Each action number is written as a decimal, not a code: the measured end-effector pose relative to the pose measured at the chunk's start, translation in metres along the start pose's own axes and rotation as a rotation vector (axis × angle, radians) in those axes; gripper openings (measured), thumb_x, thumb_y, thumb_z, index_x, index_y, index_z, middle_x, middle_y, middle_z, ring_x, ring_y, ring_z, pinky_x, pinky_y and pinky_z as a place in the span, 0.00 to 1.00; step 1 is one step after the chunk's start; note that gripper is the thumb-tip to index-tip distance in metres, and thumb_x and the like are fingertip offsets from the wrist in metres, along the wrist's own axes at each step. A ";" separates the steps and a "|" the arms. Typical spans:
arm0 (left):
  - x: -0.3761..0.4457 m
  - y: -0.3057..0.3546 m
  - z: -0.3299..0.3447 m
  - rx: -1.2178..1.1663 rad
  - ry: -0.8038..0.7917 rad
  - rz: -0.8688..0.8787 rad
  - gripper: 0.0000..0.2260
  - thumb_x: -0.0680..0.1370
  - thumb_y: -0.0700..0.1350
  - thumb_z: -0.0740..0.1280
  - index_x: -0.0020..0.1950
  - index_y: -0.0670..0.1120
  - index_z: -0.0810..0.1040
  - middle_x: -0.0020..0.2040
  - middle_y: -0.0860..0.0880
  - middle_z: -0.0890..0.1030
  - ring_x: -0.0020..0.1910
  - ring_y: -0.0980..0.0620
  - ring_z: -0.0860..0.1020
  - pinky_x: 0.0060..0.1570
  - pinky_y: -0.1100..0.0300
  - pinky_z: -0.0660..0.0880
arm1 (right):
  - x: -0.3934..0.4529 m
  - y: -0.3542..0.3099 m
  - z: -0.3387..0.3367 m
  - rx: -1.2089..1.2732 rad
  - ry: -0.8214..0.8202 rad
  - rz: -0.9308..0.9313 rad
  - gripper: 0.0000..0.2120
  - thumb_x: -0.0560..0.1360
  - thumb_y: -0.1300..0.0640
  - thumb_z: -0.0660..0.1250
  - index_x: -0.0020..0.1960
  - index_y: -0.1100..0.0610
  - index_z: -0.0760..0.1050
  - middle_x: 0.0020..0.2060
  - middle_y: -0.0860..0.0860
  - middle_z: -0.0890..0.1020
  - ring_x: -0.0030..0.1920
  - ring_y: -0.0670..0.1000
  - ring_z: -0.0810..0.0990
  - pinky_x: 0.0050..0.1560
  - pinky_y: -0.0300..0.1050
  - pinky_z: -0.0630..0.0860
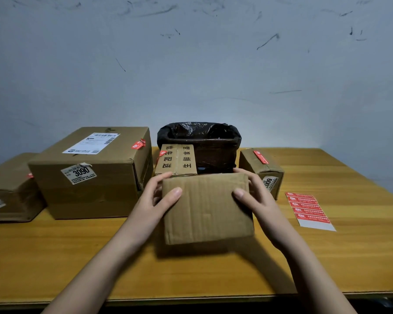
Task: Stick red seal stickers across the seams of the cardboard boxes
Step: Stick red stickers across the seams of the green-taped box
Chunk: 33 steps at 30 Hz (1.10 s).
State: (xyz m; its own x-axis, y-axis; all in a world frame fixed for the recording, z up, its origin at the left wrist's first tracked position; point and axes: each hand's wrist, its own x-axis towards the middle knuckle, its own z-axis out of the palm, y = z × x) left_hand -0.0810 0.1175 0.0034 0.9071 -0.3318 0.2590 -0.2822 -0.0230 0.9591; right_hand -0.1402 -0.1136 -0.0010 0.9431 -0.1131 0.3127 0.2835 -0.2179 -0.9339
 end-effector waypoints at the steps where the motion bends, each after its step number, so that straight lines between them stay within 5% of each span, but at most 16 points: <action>1: 0.000 -0.001 -0.001 -0.033 -0.011 -0.018 0.32 0.65 0.61 0.70 0.66 0.53 0.70 0.61 0.53 0.76 0.58 0.64 0.75 0.52 0.71 0.73 | 0.001 -0.001 0.000 0.026 0.025 0.015 0.32 0.64 0.36 0.67 0.65 0.46 0.71 0.60 0.46 0.78 0.60 0.44 0.78 0.53 0.37 0.75; 4: -0.001 0.001 -0.001 -0.057 -0.040 -0.084 0.38 0.63 0.64 0.69 0.70 0.51 0.67 0.61 0.50 0.76 0.62 0.57 0.74 0.53 0.66 0.72 | 0.003 -0.003 -0.001 0.027 0.057 0.028 0.31 0.65 0.35 0.65 0.62 0.50 0.74 0.59 0.47 0.79 0.61 0.46 0.77 0.60 0.44 0.74; 8: 0.003 0.004 0.000 -0.110 -0.002 -0.142 0.30 0.66 0.57 0.71 0.66 0.52 0.70 0.57 0.51 0.80 0.56 0.53 0.79 0.47 0.64 0.73 | 0.004 -0.005 -0.002 0.044 0.031 0.064 0.27 0.68 0.35 0.64 0.64 0.45 0.71 0.59 0.41 0.78 0.61 0.41 0.77 0.55 0.39 0.73; 11: 0.005 0.005 -0.001 -0.109 0.018 -0.215 0.36 0.58 0.66 0.69 0.64 0.54 0.73 0.55 0.53 0.81 0.54 0.53 0.80 0.41 0.61 0.72 | 0.003 -0.008 0.001 0.055 0.004 0.049 0.33 0.62 0.32 0.64 0.66 0.35 0.64 0.60 0.29 0.72 0.61 0.32 0.73 0.56 0.33 0.73; 14: 0.004 0.004 -0.003 -0.088 0.006 -0.291 0.33 0.59 0.70 0.66 0.60 0.57 0.75 0.57 0.53 0.79 0.51 0.53 0.75 0.36 0.60 0.67 | -0.001 -0.012 0.002 0.062 -0.038 -0.005 0.46 0.56 0.27 0.69 0.71 0.36 0.59 0.65 0.31 0.68 0.65 0.34 0.70 0.56 0.30 0.73; 17: 0.006 0.005 -0.004 -0.117 -0.024 -0.349 0.28 0.64 0.68 0.69 0.59 0.56 0.76 0.56 0.50 0.81 0.48 0.53 0.77 0.34 0.62 0.70 | -0.004 -0.012 -0.001 0.033 -0.073 -0.043 0.51 0.52 0.21 0.68 0.71 0.34 0.58 0.70 0.34 0.65 0.70 0.39 0.66 0.66 0.41 0.70; 20: 0.008 0.007 -0.005 -0.187 -0.063 -0.388 0.24 0.69 0.62 0.64 0.61 0.52 0.76 0.55 0.48 0.83 0.53 0.50 0.81 0.47 0.58 0.78 | -0.006 -0.014 -0.003 0.000 -0.119 -0.057 0.53 0.51 0.21 0.68 0.72 0.33 0.55 0.72 0.35 0.63 0.72 0.39 0.64 0.71 0.50 0.66; 23: 0.007 0.008 -0.009 -0.170 -0.100 -0.399 0.22 0.70 0.62 0.63 0.60 0.54 0.77 0.56 0.50 0.83 0.60 0.49 0.78 0.66 0.51 0.70 | -0.009 -0.016 -0.003 -0.067 -0.159 -0.090 0.55 0.53 0.23 0.70 0.74 0.36 0.53 0.73 0.35 0.62 0.72 0.37 0.62 0.71 0.47 0.64; 28: 0.007 0.006 -0.015 -0.121 -0.168 -0.447 0.31 0.65 0.67 0.63 0.66 0.58 0.72 0.60 0.50 0.81 0.62 0.47 0.76 0.66 0.47 0.69 | -0.009 -0.014 -0.002 -0.111 -0.107 -0.092 0.53 0.55 0.25 0.71 0.74 0.35 0.53 0.73 0.42 0.64 0.71 0.37 0.64 0.72 0.52 0.64; 31: 0.002 0.012 -0.014 -0.106 -0.166 -0.448 0.26 0.66 0.70 0.59 0.61 0.63 0.72 0.57 0.53 0.82 0.57 0.50 0.79 0.57 0.49 0.75 | -0.005 -0.014 0.000 -0.080 -0.044 -0.065 0.57 0.52 0.22 0.69 0.75 0.38 0.53 0.70 0.41 0.66 0.66 0.32 0.68 0.65 0.40 0.71; 33: 0.007 0.016 -0.020 -0.005 -0.175 -0.369 0.28 0.66 0.74 0.58 0.62 0.63 0.71 0.58 0.52 0.81 0.52 0.54 0.81 0.49 0.59 0.79 | -0.003 -0.016 0.000 -0.024 -0.010 -0.042 0.60 0.49 0.21 0.68 0.75 0.42 0.54 0.67 0.38 0.68 0.60 0.29 0.71 0.56 0.29 0.73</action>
State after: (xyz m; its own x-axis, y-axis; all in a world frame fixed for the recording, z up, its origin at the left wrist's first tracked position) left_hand -0.0733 0.1340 0.0228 0.8801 -0.4578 -0.1260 0.0546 -0.1660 0.9846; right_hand -0.1476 -0.1100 0.0126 0.9322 -0.0933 0.3497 0.3188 -0.2457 -0.9154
